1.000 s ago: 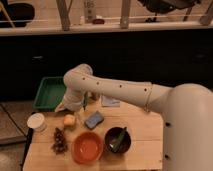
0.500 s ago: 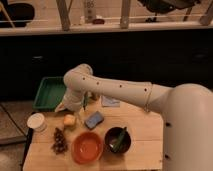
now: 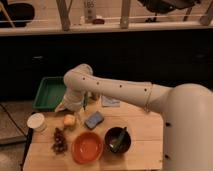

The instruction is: Place apple in plastic cup

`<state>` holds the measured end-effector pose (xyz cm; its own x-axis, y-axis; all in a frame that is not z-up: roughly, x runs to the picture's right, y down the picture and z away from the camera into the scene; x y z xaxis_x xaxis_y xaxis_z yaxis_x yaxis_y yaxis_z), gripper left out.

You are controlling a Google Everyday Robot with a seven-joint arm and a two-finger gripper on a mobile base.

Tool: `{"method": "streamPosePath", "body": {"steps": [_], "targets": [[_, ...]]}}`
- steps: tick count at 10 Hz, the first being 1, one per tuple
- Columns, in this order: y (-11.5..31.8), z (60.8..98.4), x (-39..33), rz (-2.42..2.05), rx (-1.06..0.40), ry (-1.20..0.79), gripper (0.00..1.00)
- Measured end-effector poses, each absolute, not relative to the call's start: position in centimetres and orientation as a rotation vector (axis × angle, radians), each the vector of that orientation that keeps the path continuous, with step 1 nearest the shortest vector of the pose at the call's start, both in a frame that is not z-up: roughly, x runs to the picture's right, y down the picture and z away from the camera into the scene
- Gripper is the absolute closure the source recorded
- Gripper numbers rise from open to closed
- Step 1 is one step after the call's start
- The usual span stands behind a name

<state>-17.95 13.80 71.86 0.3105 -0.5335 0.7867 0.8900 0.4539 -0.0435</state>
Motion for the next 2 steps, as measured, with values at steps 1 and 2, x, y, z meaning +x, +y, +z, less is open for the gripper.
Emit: {"method": "streamPosePath", "body": {"steps": [1,2], "targets": [[13.89,71.92,-17.94,-1.000,-0.534,-0.788,0.20],[13.88,71.91,-17.94,-1.000,-0.534,-0.788,0.20]]}}
